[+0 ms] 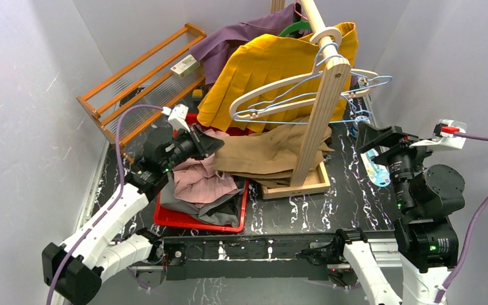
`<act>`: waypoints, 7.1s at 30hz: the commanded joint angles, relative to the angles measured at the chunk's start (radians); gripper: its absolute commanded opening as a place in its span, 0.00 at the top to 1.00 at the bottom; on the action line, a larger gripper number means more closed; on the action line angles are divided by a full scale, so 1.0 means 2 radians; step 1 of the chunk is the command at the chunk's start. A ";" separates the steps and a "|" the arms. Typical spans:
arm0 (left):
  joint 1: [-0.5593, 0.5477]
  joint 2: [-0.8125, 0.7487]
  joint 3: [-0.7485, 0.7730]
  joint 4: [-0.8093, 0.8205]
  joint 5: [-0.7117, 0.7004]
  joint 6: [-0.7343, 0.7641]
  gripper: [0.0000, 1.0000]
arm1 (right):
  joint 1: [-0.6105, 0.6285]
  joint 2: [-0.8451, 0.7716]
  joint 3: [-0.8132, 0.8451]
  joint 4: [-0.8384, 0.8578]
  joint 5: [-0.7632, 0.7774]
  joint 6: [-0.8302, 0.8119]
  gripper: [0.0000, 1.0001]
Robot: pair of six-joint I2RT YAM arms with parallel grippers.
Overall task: Remove the skirt from the hanger
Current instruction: Pick up the skirt from the center of the board, then place the skirt in the bin.
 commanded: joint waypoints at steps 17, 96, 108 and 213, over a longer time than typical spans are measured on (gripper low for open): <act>0.041 -0.001 0.370 -0.199 -0.200 0.260 1.00 | 0.002 0.027 0.007 0.059 -0.002 -0.005 0.02; 0.040 -0.087 -0.185 -0.142 -0.051 -0.047 1.00 | 0.002 0.022 -0.015 0.063 -0.014 0.010 0.01; 0.040 -0.131 0.015 -0.285 -0.083 0.090 0.09 | 0.002 0.025 -0.020 0.069 -0.013 0.009 0.02; 0.054 0.006 -0.130 -0.039 0.144 -0.024 1.00 | 0.002 0.026 -0.030 0.069 -0.024 0.014 0.02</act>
